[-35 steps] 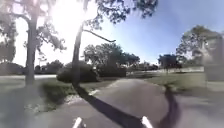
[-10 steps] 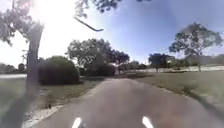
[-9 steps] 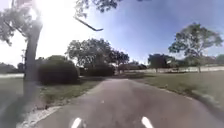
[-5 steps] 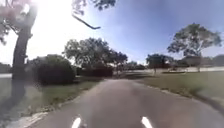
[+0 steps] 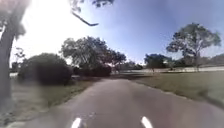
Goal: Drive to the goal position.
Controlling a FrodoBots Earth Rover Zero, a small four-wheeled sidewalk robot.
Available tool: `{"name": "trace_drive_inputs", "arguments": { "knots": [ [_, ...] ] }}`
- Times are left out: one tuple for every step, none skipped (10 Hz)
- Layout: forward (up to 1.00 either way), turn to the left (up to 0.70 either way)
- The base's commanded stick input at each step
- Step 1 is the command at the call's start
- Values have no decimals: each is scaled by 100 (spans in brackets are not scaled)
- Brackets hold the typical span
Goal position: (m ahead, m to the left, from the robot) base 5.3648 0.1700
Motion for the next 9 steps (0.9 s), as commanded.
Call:
{"name": "trace_drive_inputs", "arguments": {
  "knots": [
    [70, 0],
    [70, 0],
    [70, 0],
    [70, 0],
    [70, 0],
    [70, 0],
    [70, 0],
    [70, 0],
    [70, 0]
  ]
}}
